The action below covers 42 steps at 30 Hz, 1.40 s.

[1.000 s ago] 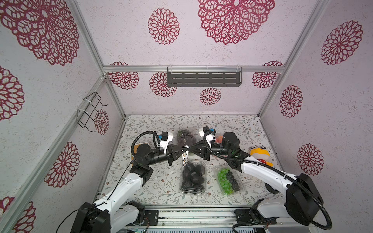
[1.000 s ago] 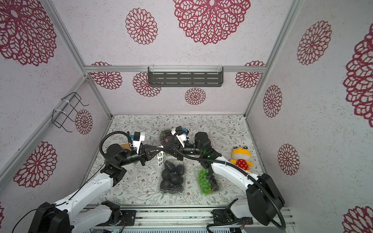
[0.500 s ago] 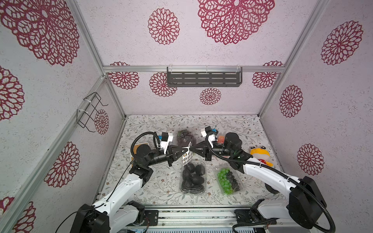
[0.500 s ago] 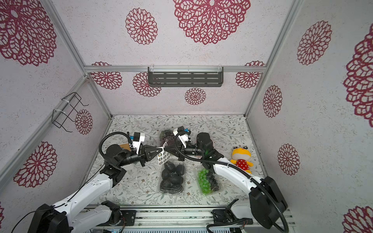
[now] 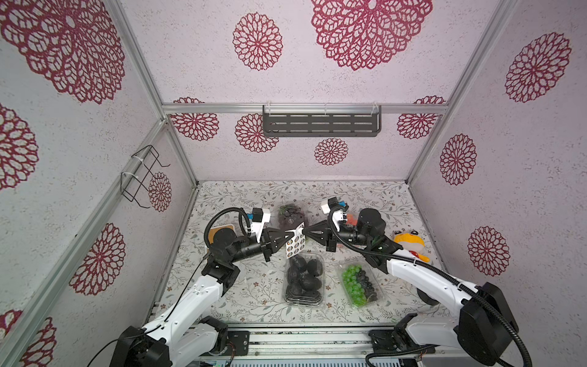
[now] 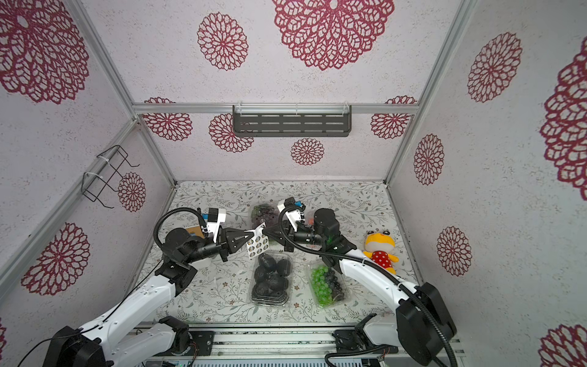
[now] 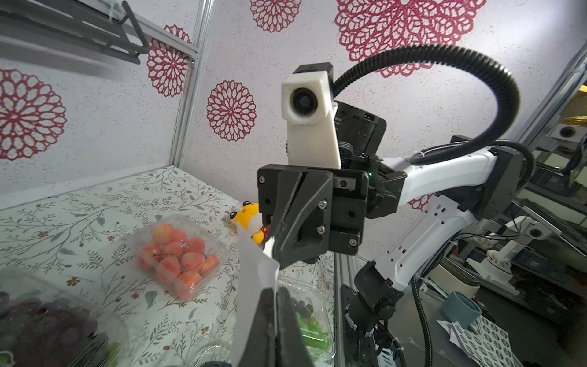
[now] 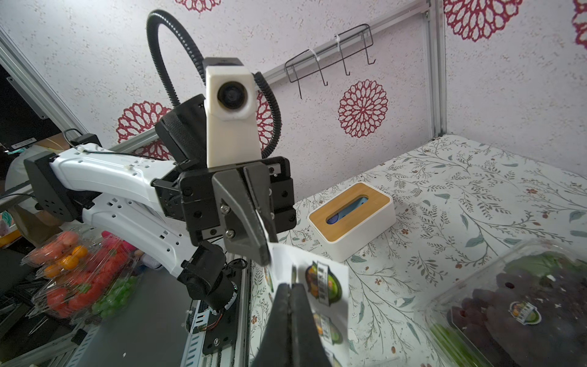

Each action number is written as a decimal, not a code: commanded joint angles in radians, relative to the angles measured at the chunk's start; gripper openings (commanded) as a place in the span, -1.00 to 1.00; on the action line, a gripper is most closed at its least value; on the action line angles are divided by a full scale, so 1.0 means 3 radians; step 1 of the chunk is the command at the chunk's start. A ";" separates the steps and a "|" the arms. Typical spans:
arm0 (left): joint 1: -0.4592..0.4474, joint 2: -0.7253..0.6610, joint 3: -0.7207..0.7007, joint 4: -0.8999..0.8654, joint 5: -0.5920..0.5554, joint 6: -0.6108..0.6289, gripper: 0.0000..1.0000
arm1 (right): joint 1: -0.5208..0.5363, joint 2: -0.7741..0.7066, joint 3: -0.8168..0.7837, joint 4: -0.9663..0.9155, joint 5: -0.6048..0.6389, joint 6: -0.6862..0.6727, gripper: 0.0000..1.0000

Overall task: Label fruit boxes
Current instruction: Tear off the label from the label sticker, then stick the label on the fruit box.

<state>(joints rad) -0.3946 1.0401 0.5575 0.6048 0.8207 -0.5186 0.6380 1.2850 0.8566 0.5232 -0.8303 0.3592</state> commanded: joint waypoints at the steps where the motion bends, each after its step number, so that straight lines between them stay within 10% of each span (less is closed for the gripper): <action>1: 0.0020 -0.0028 0.0034 -0.0306 -0.0427 0.0113 -1.00 | -0.0015 -0.0186 -0.0011 0.0014 0.0124 -0.0062 -1.00; 11: 0.0067 -0.0228 0.0035 -0.0978 -0.1081 0.0065 -1.00 | 0.0008 -0.0344 0.0100 -0.0756 0.0820 0.0010 -1.00; 23: 0.0054 -0.0874 -0.0374 -0.2325 -0.1710 -0.0367 -1.00 | 0.1080 0.0473 0.1634 -0.4724 0.3818 0.0952 -1.00; 42: -0.0237 -0.0685 -0.0605 -0.2330 -0.1965 -0.0430 -1.00 | 0.1516 0.1776 0.2563 -0.5764 0.3544 0.1181 -1.00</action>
<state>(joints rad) -0.4515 0.8402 0.3813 -0.1196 0.2230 -0.6441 1.0840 1.8118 1.5948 -1.1294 0.2230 0.6811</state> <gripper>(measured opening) 0.035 0.046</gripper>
